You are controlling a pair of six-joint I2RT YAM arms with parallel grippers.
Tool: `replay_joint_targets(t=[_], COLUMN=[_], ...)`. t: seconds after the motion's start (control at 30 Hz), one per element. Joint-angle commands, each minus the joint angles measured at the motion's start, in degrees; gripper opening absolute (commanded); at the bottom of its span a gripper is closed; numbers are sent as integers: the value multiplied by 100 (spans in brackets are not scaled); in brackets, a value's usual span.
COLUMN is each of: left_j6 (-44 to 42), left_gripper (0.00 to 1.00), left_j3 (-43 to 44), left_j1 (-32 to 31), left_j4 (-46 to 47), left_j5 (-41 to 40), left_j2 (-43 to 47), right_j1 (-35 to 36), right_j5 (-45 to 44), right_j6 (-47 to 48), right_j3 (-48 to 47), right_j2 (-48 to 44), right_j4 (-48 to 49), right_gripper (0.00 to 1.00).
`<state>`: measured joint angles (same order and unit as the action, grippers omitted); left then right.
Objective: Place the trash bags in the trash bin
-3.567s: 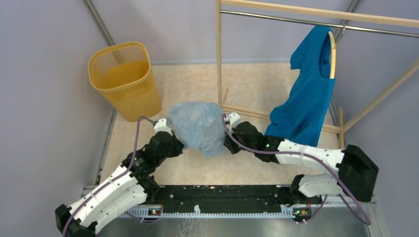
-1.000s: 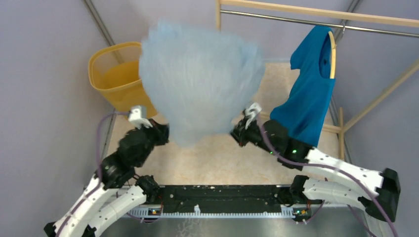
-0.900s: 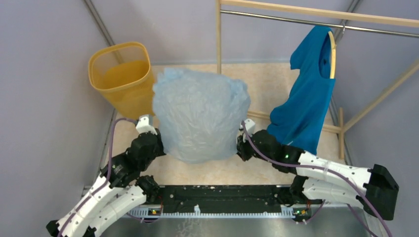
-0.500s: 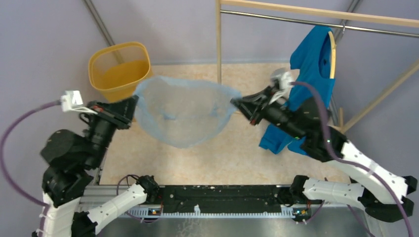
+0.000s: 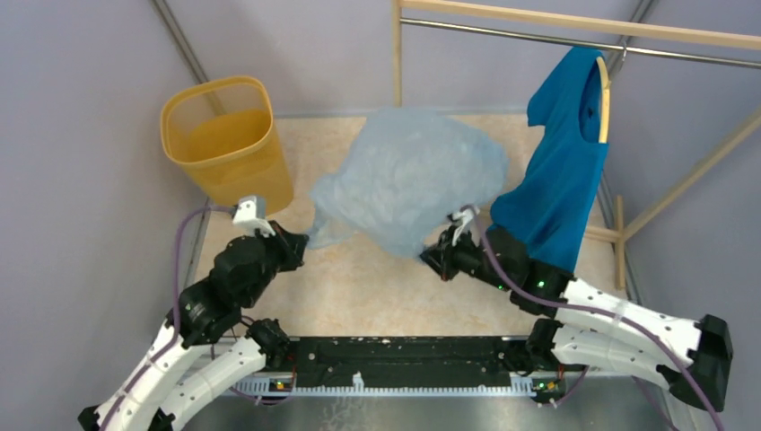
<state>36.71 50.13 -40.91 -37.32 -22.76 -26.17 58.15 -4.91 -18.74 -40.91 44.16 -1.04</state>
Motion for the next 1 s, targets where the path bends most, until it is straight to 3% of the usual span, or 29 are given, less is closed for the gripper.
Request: replay_joint_targets(t=[0.0,0.2,0.37,0.53,0.63,0.8,0.97], left_j6=[467,-801,-1261,-934,-465,-7,369], left_gripper=[0,0,0,0,0,0,0], left_j3=[258,2020,2902,2191,1924,1483,893], left_j1=[4,1,4,1,3,3,4], left_j4=[-970,-817,-116,1726,2159,2409,3049], left_j5=[-412,-974,-339,2132,3271,3740,3981], left_j2=[90,-308,-727,-1126,-1864,-2844,-3078], right_j1=[38,36,39,39,38,39,39], right_j5=[455,405,470,418,460,344,-20], right_j6=[-919,-343,-45,-214,-349,-525,-634], right_j3=[628,-504,-1364,-1372,-1089,-658,-184], right_j2=[62,53,246,550,656,592,307], right_j4=[-295,-750,-541,40,452,661,901], right_gripper=[0,0,0,0,0,0,4])
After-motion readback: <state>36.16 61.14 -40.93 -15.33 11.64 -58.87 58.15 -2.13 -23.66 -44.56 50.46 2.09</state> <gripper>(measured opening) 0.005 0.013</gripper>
